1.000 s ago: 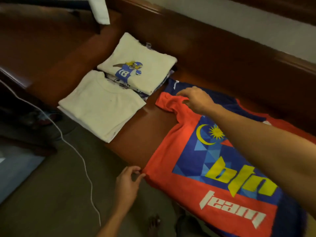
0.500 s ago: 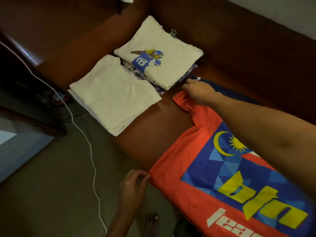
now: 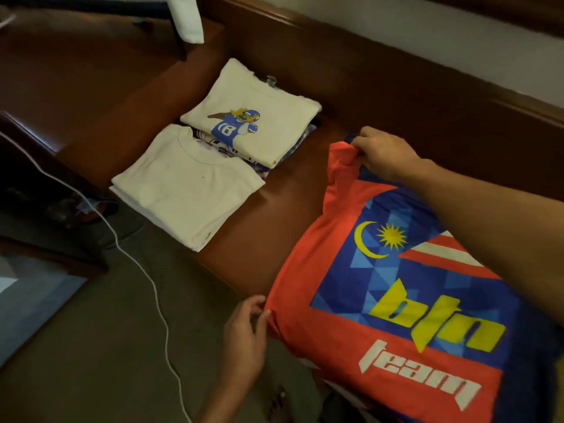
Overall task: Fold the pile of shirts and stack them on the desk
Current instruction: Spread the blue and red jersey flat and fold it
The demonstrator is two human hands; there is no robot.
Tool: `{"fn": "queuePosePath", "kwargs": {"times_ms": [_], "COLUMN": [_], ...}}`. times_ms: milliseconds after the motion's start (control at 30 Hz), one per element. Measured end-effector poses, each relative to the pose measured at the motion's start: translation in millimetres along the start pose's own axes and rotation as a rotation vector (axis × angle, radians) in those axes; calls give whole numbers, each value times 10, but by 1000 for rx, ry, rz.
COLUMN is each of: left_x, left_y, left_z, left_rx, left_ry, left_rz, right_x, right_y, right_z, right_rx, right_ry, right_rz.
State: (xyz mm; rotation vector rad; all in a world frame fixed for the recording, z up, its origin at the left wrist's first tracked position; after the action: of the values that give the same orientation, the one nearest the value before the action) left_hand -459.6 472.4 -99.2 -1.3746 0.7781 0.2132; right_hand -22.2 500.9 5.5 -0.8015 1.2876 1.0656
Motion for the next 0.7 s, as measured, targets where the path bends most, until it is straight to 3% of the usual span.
{"fn": "queuePosePath", "kwargs": {"times_ms": [300, 467, 567, 700], "left_x": [102, 252, 332, 415], "left_y": [-209, -210, -184, -171], "left_z": [-291, -412, -469, -532], "left_rx": [142, 190, 195, 171], "left_ry": [119, 171, 164, 96], "left_rz": [-28, 50, 93, 66], "right_x": [-110, 285, 454, 587], "right_y": [-380, -666, -681, -526], "right_z": [-1117, -1705, -1874, -1916], "right_rx": [328, 662, 875, 1207], "right_ry": [-209, -17, 2, -105], "right_rz": [48, 96, 385, 1194]}}
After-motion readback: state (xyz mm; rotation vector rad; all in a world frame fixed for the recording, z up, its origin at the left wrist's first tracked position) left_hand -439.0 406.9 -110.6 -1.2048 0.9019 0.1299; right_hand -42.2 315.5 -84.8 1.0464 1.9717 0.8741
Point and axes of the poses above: each hand's wrist, its own z-axis towards the middle knuckle, its own x-axis out of the palm, y = z × x, the point moved 4 cm from there along z, towards the middle knuckle, and after that the axes turned 11 degrees about -y, right-handed, at the moved point
